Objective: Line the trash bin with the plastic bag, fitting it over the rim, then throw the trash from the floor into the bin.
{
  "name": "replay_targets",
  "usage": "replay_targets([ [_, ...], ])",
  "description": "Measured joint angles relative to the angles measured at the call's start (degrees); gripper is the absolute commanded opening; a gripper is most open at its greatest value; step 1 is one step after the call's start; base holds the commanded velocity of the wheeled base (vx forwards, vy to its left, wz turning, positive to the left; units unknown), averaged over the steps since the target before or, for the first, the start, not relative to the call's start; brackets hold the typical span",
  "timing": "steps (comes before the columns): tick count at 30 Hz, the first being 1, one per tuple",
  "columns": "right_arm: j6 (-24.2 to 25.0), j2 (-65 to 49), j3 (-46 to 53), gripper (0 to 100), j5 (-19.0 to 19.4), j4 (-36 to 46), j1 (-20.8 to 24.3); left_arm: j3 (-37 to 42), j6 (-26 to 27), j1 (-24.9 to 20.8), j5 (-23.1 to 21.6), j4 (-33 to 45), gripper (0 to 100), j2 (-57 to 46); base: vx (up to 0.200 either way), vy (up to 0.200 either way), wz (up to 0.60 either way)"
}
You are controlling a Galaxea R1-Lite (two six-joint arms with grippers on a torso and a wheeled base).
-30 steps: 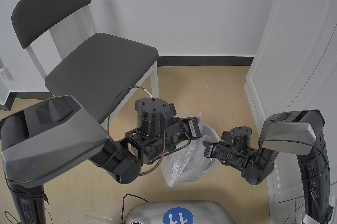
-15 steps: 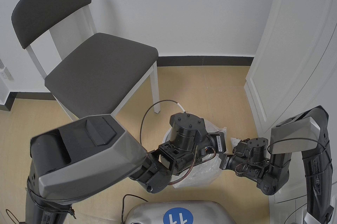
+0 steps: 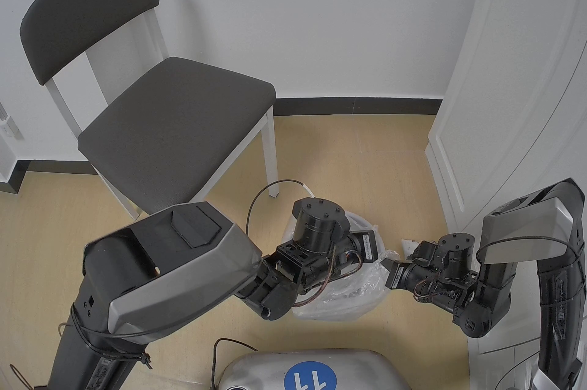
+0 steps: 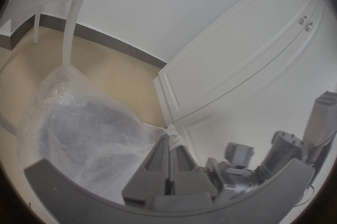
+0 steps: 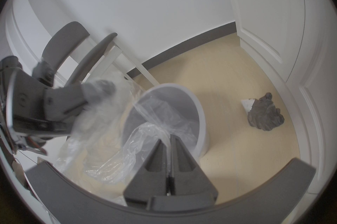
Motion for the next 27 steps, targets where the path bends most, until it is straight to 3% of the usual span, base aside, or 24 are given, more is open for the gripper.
replay_targets([
  [12,0.02,-2.58,-1.21,0,-0.35,0.00,0.46,-2.12,2.32,2.65,0.57,2.71,0,-0.96,0.000,0.000,0.00],
  [23,-0.41,-2.22,-2.28,0,-2.16,0.02,1.71,1.00,21.02,5.10,11.68,8.55,0,-7.53,0.000,0.000,0.00],
  [27,-0.99,-2.89,-1.76,0,-2.23,0.00,1.82,2.93,32.51,5.60,16.57,8.79,0,-9.09,0.000,0.000,0.00],
])
